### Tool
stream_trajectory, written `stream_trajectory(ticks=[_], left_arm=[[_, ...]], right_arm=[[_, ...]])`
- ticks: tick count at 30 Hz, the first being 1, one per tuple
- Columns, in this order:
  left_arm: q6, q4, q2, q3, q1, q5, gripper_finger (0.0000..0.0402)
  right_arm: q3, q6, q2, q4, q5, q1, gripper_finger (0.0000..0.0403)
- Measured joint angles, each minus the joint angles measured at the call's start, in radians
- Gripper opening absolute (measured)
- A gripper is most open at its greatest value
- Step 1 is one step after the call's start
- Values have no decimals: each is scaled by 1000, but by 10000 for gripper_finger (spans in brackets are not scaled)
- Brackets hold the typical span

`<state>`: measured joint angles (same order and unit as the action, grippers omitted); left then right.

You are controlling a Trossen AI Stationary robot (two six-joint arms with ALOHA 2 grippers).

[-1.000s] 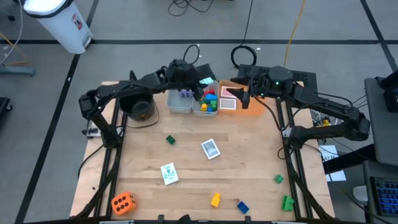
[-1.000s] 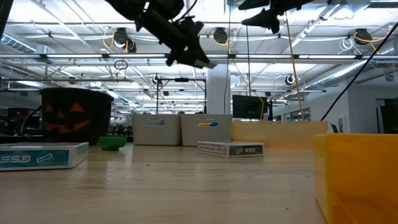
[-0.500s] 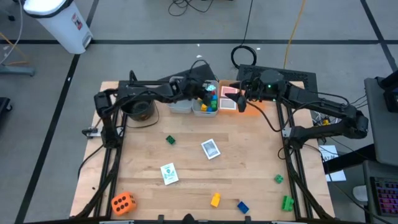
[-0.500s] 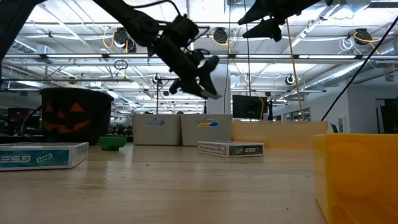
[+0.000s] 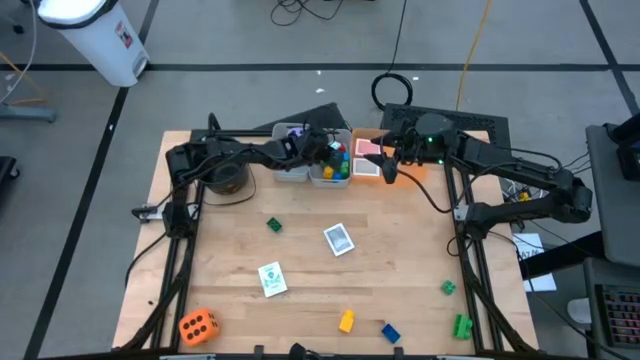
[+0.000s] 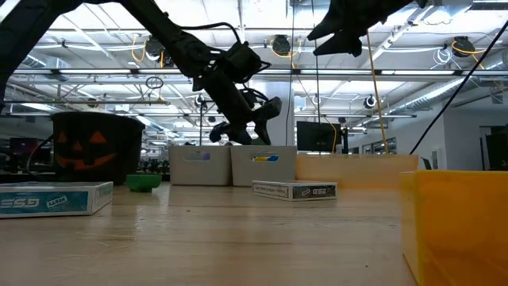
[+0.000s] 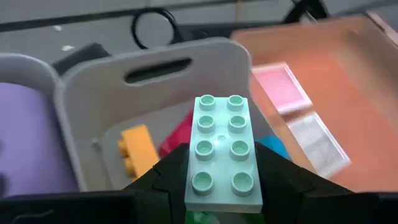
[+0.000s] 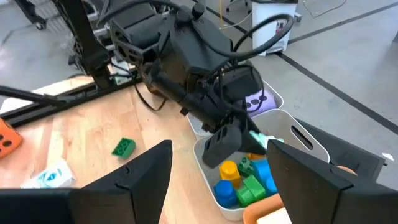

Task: Pick & Place Toys
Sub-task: Put the light blue gamepiece into the right gray bin, then put the black playing card into the orange bin

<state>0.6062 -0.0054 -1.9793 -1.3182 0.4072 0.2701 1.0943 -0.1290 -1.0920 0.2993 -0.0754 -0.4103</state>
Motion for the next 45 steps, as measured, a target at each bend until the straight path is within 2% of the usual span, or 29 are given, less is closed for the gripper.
stream_trajectory(ticks=[4,17,20,29,37,42,45], left_arm=[[20,6,2,0,9,36,145],[32,9,2,0,24,-60,148],[32,7,2,0,24,-59,166],[98,11,2,0,24,-52,256],[63,5,74,0,31,-211,281],[48,1,172,0,37,-315,282],[51,3,237,0,36,-342,282]], right_arm=[[0,47,0,25,-3,0,254],[0,153,0,38,-4,0,254],[0,170,0,51,-4,0,254],[0,181,0,92,-4,0,254],[0,224,4,105,-4,0,254],[0,225,4,115,-4,0,254],[0,244,4,116,-4,0,254]])
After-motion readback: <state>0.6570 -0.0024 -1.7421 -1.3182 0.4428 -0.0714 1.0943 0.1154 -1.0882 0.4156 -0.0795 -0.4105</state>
